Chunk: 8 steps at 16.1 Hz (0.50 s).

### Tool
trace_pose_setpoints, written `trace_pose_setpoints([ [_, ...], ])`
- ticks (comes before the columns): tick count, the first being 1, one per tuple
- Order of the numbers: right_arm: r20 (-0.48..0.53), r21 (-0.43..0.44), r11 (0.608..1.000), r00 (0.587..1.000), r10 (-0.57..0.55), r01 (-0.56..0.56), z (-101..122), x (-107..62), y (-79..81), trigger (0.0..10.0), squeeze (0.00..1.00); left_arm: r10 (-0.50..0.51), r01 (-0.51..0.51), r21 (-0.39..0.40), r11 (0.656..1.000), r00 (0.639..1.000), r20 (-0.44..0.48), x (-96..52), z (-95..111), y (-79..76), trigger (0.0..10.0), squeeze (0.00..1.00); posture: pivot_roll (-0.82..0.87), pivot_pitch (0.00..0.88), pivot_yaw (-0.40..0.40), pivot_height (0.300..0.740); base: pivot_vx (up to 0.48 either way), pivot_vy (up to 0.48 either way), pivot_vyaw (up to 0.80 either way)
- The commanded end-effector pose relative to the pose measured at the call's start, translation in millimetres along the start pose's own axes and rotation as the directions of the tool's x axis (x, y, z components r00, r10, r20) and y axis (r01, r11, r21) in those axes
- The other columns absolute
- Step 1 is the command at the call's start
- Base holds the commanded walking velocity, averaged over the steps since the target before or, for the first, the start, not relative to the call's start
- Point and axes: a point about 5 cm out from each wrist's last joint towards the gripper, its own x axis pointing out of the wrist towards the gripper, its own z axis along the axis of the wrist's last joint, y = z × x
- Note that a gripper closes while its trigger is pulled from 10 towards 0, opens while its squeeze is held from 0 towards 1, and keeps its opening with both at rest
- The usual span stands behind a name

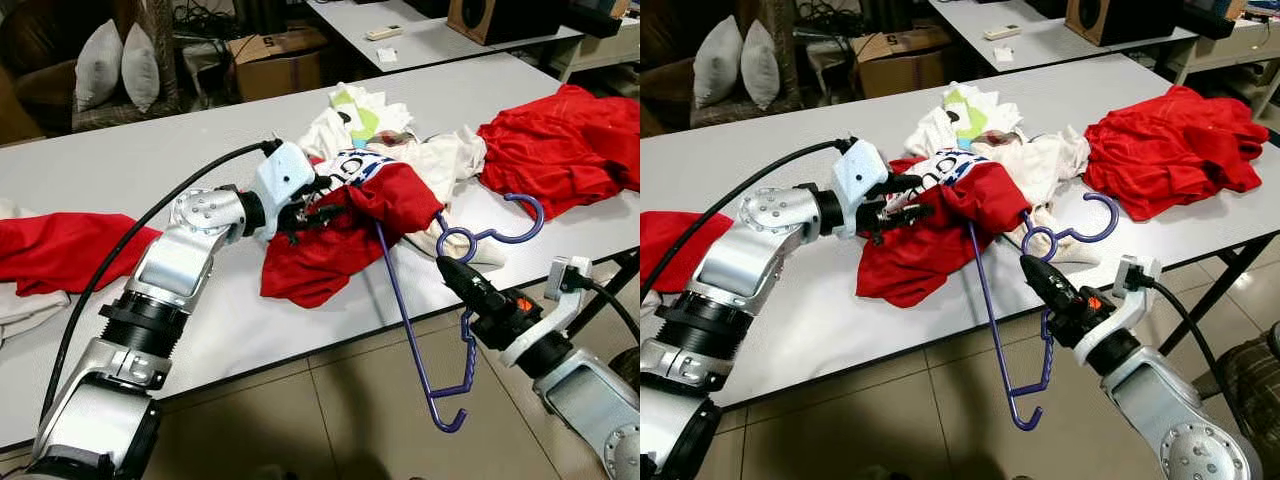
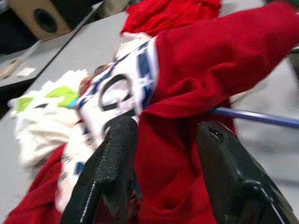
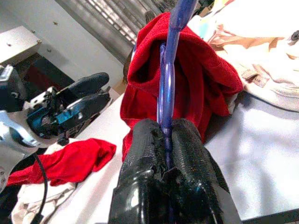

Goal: Hang hanger

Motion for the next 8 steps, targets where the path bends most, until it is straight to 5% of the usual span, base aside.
trace_pose_setpoints([
  [1, 0.004, -0.003, 0.999, 0.999, 0.038, -0.038, 3, 2.2, 6.5, 10.0, 0.0, 0.05, -0.049, 0.028, 0.998, 0.998, -0.042, 0.5, -5, 3.3, 10.0, 0.0, -0.13, 0.0, 0.086, 0.74, 0.0, 0.0, 0.0],
  [5, 0.005, -0.002, 0.999, 0.999, 0.044, -0.044, 3, 1.8, 7.7, 10.0, 0.0, 0.048, -0.049, -0.018, 0.999, 0.998, -0.037, 13.0, -8, -0.6, 10.0, 0.0, -0.14, 0.0, 0.09, 0.74, 0.0, 0.0, 0.0],
  [6, 0.006, -0.003, 0.999, 0.999, 0.046, -0.046, 3, 1.8, 8.3, 10.0, 0.0, 0.049, -0.05, -0.02, 0.999, 0.998, -0.041, 16.9, -9, -1.1, 8.1, 0.0, -0.14, 0.0, 0.092, 0.74, 0.0, 0.0, 0.0],
  [8, 0.005, -0.007, 0.999, 0.999, 0.046, -0.046, 2, 1.1, 8.9, 10.0, 0.0, 0.062, -0.064, -0.032, 0.997, 0.997, -0.038, 20.3, -10, 1.3, 0.0, 0.0, -0.15, 0.0, 0.099, 0.74, 0.0, 0.0, 0.0],
])
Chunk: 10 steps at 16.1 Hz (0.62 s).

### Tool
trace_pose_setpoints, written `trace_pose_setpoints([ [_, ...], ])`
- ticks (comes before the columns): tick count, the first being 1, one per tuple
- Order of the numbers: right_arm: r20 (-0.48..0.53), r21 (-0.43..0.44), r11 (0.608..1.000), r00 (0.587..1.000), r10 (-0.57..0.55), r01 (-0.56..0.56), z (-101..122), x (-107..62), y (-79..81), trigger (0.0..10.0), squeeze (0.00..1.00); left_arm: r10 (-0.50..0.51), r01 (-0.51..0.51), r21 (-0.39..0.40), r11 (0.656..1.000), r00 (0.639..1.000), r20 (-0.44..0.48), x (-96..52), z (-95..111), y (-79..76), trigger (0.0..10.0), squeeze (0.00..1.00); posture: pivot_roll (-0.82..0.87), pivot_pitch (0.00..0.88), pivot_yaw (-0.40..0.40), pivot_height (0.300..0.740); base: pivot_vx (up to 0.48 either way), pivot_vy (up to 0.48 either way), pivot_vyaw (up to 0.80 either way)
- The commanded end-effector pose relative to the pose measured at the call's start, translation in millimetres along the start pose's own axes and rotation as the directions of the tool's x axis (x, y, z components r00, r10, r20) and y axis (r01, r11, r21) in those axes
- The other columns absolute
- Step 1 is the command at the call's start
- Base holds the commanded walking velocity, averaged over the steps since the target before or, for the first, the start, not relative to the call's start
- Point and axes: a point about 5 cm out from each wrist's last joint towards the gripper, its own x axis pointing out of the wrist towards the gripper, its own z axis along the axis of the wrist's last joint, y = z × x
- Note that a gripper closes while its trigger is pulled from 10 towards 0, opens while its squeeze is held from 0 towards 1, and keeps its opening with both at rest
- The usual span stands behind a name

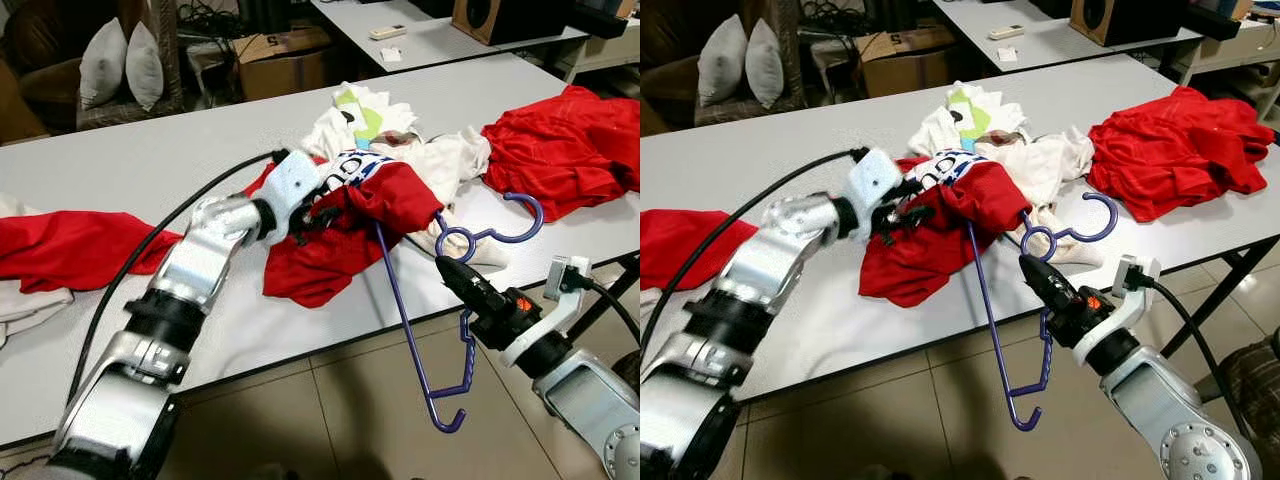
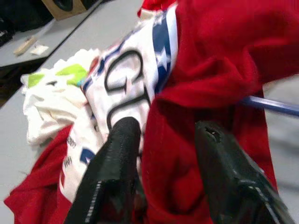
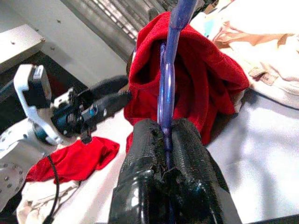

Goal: Hang hanger

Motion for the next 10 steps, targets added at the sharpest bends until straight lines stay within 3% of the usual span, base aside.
trace_pose_setpoints([
  [1, 0.009, -0.009, 0.999, 0.999, 0.035, -0.035, 3, 0.3, 6.9, 10.0, 0.0, 0.012, -0.012, 0.01, 1.0, 1.0, 0.0, 0.6, 2, 3.8, 0.0, 0.0, -0.15, 0.0, 0.099, 0.74, 0.0, 0.0, 0.0],
  [5, 0.008, -0.014, 0.999, 0.999, 0.04, -0.04, 3, 0.1, 7.4, 10.0, 0.0, 0.021, -0.021, 0.004, 1.0, 0.998, -0.051, 7.1, -11, 3.6, 0.0, 0.0, -0.15, 0.0, 0.103, 0.74, 0.0, 0.0, 0.0],
  [10, 0.011, -0.021, 0.999, 0.999, 0.049, -0.048, 5, 0.0, 8.6, 10.0, 0.0, 0.078, -0.072, 0.06, 0.996, 0.993, -0.094, 9.6, -21, 8.8, 0.0, 0.0, -0.16, 0.0, 0.104, 0.74, 0.0, 0.0, 0.0],
])
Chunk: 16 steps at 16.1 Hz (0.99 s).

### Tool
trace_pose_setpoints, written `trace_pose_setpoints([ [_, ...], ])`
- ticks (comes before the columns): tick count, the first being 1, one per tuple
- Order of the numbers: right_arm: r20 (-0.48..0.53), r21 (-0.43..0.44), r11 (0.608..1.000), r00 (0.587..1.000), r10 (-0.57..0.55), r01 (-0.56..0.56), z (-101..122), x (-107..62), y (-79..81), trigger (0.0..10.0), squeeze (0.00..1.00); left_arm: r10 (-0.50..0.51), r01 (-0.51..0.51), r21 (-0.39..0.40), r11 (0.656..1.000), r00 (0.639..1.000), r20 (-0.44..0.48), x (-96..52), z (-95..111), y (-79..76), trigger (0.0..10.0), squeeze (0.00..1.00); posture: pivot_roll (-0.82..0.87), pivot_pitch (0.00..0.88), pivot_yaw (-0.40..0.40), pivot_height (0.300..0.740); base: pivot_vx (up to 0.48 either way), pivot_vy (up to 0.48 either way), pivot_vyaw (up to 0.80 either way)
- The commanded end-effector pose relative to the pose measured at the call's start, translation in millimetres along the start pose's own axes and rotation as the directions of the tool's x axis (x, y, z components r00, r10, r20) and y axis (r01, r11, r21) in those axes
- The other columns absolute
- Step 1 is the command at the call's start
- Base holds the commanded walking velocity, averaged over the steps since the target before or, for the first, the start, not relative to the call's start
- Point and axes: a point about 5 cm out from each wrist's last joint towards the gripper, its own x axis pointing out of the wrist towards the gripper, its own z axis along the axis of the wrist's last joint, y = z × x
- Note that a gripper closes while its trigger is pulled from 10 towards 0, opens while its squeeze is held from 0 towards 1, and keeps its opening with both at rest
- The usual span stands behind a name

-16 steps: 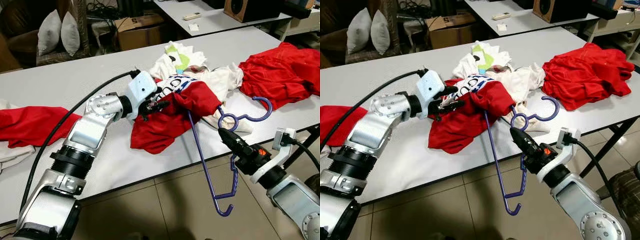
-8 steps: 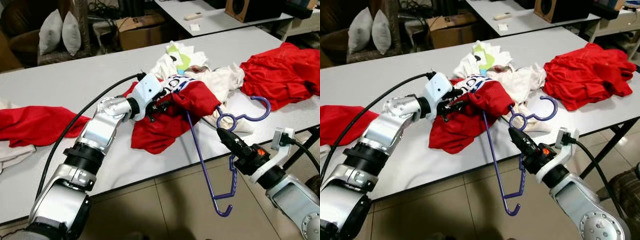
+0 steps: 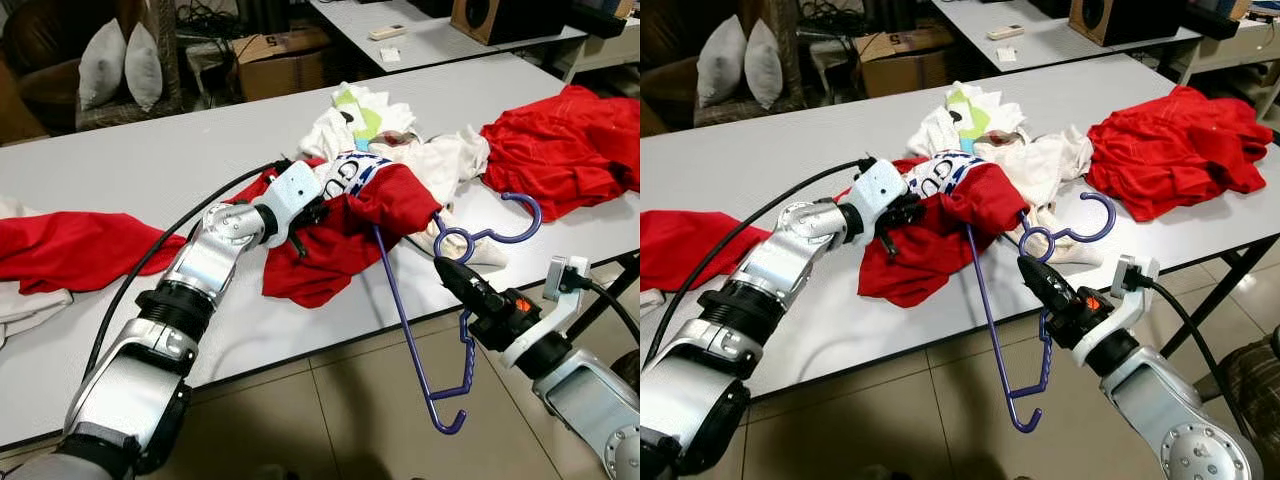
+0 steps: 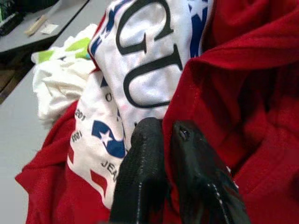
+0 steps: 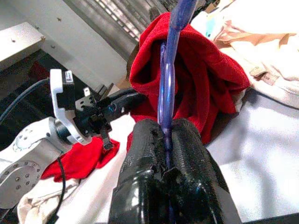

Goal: Hang hanger

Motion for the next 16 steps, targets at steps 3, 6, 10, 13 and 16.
trace_pose_setpoints([
  [3, 0.02, -0.017, 0.999, 0.999, 0.047, -0.047, 6, 1.0, 8.2, 10.0, 0.0, 0.009, -0.009, 0.009, 1.0, 1.0, 0.003, 1.0, 2, 4.9, 0.0, 0.0, -0.15, 0.0, 0.102, 0.74, 0.0, 0.0, 0.0],
  [6, 0.022, -0.016, 0.999, 0.999, 0.048, -0.047, 6, 1.7, 8.3, 10.0, 0.0, -0.02, 0.02, 0.009, 1.0, 1.0, 0.005, 1.7, 0, 1.9, 0.0, 0.0, -0.15, 0.0, 0.101, 0.74, 0.0, 0.0, 0.0],
  [10, 0.024, -0.017, 0.999, 0.999, 0.046, -0.046, 6, 2.3, 7.8, 10.0, 0.0, 0.035, -0.034, -0.002, 0.999, 0.999, 0.036, -1.6, 2, 10.5, 0.0, 0.0, -0.15, 0.0, 0.098, 0.74, 0.0, 0.0, 0.0],
  [13, 0.021, -0.016, 0.999, 0.998, 0.052, -0.051, 5, 8.7, 7.9, 10.0, 0.0, 0.213, -0.206, -0.068, 0.976, 0.971, 0.108, -13.2, 13, 40.6, 0.0, 0.0, -0.14, 0.0, 0.097, 0.74, 0.0, 0.0, 0.0],
  [16, 0.006, -0.018, 0.996, 0.996, 0.089, -0.089, 3, 19.9, 13.1, 10.0, 0.0, 0.354, -0.356, -0.018, 0.934, 0.923, 0.151, -38.7, 27, 78.1, 0.0, 0.0, -0.13, 0.0, 0.095, 0.74, 0.0, 0.0, 0.0],
])
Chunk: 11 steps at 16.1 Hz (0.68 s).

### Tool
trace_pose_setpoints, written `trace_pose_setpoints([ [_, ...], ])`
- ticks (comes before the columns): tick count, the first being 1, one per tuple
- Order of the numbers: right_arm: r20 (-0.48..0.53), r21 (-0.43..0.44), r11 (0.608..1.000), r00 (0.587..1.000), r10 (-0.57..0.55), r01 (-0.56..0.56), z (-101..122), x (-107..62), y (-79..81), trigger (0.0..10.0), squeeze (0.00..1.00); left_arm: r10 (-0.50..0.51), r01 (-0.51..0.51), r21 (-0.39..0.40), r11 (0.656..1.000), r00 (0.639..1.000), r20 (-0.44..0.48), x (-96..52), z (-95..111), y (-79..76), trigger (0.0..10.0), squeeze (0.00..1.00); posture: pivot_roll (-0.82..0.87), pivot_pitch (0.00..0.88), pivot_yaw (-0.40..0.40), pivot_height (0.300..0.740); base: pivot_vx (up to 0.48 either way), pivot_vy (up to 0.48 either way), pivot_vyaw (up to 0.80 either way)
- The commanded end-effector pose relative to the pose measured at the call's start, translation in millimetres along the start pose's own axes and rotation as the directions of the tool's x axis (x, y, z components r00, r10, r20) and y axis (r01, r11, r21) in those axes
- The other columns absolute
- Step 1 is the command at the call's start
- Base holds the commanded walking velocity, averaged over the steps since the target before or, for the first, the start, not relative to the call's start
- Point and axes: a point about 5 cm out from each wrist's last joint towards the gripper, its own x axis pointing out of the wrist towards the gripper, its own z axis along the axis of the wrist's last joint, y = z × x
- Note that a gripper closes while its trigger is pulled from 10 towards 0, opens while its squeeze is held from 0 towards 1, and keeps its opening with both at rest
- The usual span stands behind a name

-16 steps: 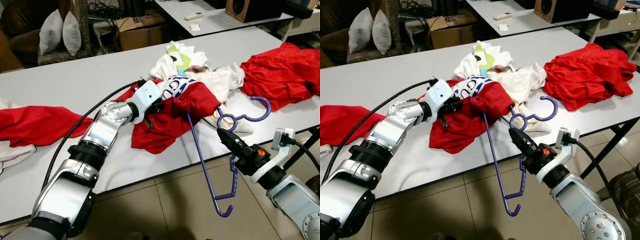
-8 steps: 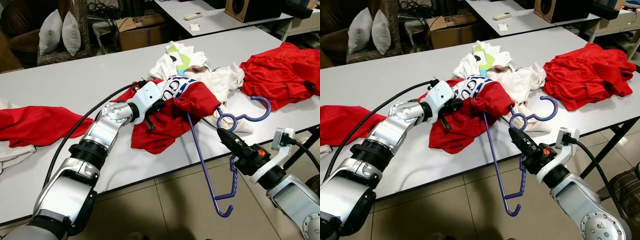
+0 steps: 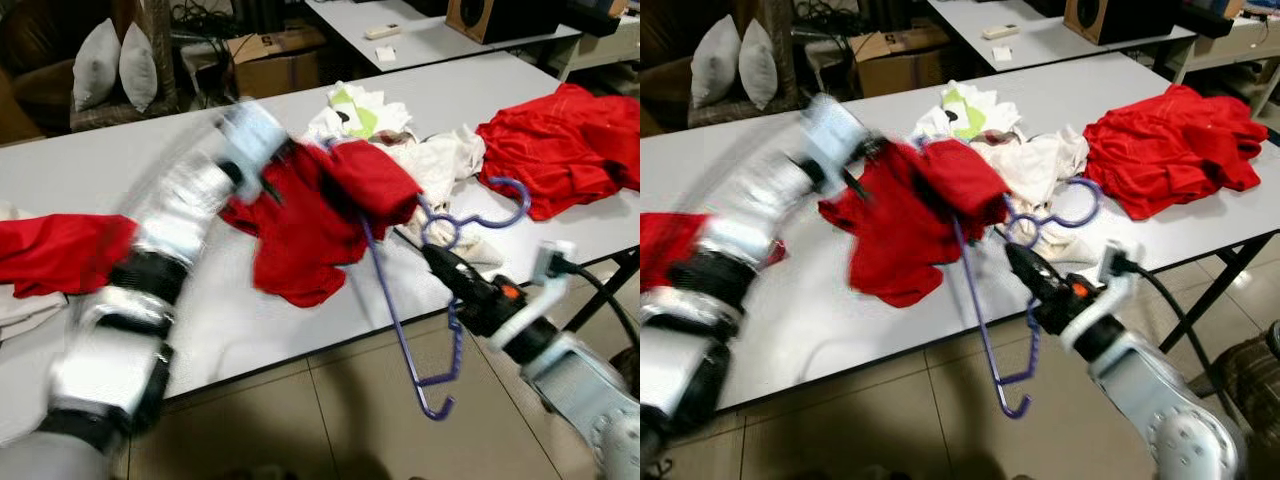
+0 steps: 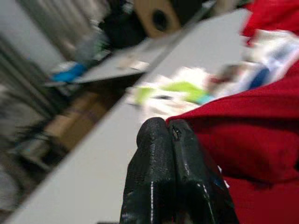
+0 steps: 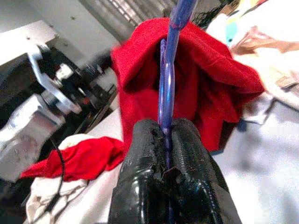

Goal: Hang hanger

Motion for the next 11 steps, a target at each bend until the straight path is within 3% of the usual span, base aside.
trace_pose_setpoints([
  [1, 0.008, -0.001, 1.0, 1.0, 0.029, -0.029, 0, 5.2, 3.1, 10.0, 0.0, 0.044, -0.045, 0.03, 0.999, 0.999, 0.021, -5.0, 7, 15.9, 0.0, 0.0, -0.12, 0.0, 0.092, 0.74, 0.0, 0.0, 0.0],
  [3, -0.017, -0.002, 0.997, 0.997, 0.075, -0.075, -4, 16.6, 10.4, 10.0, 0.0, 0.052, -0.051, 0.192, 0.98, 0.999, 0.0, -20.8, 18, 47.0, 0.0, 0.0, -0.11, 0.0, 0.089, 0.74, 0.0, 0.0, 0.0],
  [7, -0.018, -0.015, 0.99, 0.99, 0.139, -0.139, -3, 24.9, 22.4, 10.0, 0.0, 0.065, -0.046, 0.344, 0.938, 0.997, -0.044, -44.6, 32, 82.6, 0.0, 0.0, -0.1, 0.0, 0.086, 0.74, 0.0, 0.0, 0.0],
  [9, 0.008, -0.006, 0.988, 0.988, 0.156, -0.156, 1, 27.2, 24.8, 10.0, 0.0, 0.061, -0.05, 0.385, 0.921, 0.998, -0.016, -50.3, 49, 93.9, 0.0, 0.0, -0.1, 0.0, 0.086, 0.74, 0.0, 0.0, 0.0],
  [10, 0.05, 0.024, 0.994, 0.993, 0.103, -0.105, 3, 27.6, 17.6, 10.0, 0.0, 0.038, -0.046, 0.379, 0.924, 0.999, 0.029, -49.3, 61, 93.9, 0.0, 0.0, -0.09, 0.0, 0.087, 0.74, 0.0, 0.0, 0.0],
  [11, 0.041, 0.031, 0.999, 0.999, 0.034, -0.035, -1, 27.6, 8.4, 10.0, 0.0, -0.049, 0.036, 0.344, 0.938, 0.998, 0.032, -44.8, 61, 81.8, 0.0, 0.0, -0.09, 0.0, 0.088, 0.74, 0.0, 0.0, 0.0],
])
